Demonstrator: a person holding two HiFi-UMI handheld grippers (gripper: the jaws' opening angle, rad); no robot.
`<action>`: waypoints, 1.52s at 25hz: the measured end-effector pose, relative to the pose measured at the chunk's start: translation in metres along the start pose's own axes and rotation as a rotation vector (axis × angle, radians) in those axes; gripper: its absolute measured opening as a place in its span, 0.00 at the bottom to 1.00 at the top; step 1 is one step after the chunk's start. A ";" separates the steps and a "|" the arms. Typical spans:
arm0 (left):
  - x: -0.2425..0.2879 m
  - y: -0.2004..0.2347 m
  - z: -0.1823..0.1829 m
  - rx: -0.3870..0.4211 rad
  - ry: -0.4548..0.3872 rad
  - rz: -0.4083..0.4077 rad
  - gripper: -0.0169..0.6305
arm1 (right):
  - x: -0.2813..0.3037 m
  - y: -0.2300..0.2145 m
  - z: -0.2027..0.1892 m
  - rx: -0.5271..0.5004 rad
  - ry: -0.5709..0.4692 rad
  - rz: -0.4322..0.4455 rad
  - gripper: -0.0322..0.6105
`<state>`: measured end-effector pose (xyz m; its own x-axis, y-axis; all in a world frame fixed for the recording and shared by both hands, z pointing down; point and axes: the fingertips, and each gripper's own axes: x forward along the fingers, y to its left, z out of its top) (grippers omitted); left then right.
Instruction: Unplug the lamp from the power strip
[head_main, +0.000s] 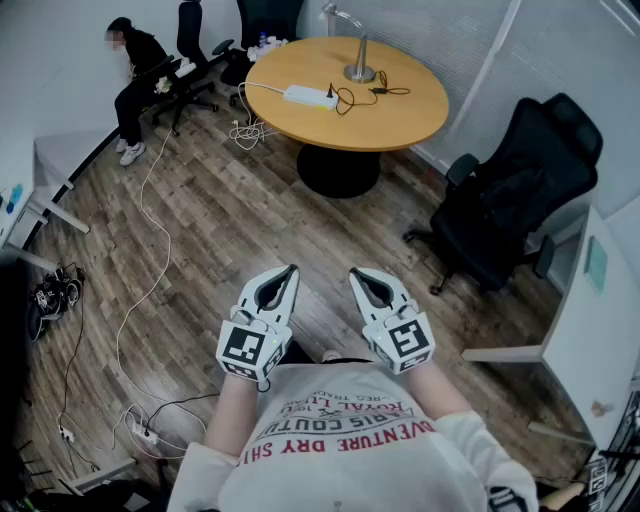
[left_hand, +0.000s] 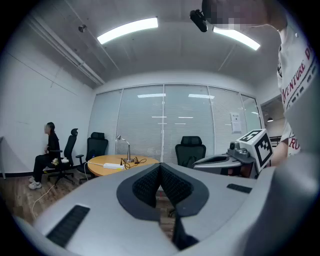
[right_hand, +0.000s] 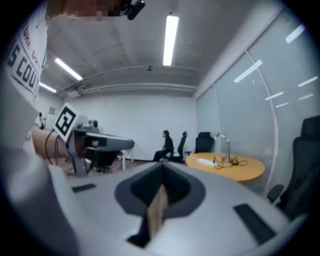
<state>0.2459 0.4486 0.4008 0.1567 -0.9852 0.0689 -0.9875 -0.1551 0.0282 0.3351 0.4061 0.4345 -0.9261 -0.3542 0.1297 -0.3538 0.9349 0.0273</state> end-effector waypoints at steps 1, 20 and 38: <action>-0.001 -0.001 0.000 0.001 0.001 0.000 0.07 | 0.000 0.001 -0.001 0.000 0.001 0.001 0.10; 0.002 0.002 -0.025 -0.048 0.074 -0.007 0.07 | 0.004 -0.013 -0.024 0.074 0.044 -0.042 0.10; 0.062 0.170 0.005 -0.023 0.068 -0.107 0.07 | 0.156 -0.051 0.002 0.069 0.113 -0.197 0.10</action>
<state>0.0876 0.3608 0.4051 0.2626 -0.9559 0.1313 -0.9646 -0.2565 0.0616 0.2080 0.3030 0.4516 -0.8190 -0.5216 0.2390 -0.5380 0.8429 -0.0042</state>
